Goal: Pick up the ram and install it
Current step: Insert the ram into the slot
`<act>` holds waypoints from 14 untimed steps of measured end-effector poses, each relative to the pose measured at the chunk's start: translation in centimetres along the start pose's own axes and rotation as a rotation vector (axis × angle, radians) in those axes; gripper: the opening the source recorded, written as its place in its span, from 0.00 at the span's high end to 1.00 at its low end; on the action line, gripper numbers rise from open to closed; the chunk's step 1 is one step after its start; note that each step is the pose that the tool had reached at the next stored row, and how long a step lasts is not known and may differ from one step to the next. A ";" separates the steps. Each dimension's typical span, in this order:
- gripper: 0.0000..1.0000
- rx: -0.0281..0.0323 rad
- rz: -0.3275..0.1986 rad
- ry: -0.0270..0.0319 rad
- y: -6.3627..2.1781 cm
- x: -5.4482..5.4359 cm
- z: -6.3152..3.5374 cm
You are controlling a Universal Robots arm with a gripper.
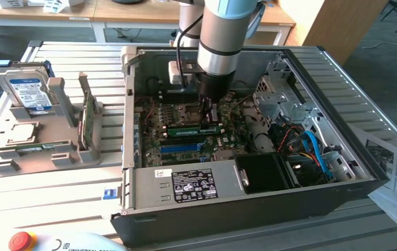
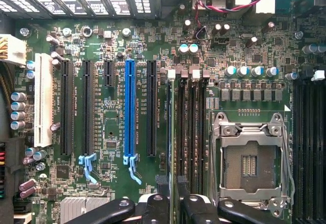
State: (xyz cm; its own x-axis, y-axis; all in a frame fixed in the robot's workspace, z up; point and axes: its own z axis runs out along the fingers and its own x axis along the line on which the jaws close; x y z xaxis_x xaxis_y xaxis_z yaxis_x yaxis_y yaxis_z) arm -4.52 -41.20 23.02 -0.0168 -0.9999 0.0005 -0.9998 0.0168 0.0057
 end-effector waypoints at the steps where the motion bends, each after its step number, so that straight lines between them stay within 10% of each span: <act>1: 0.80 0.0000 0.000 0.0000 0.00 0.0 -0.07; 14: 0.80 0.0000 0.000 0.0002 0.00 0.0 -1.52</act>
State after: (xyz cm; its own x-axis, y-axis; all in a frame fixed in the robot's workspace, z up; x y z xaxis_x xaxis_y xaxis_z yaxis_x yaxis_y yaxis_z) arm -4.50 -41.20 24.53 -0.0168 -0.9999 0.0007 -0.9998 0.0168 0.0057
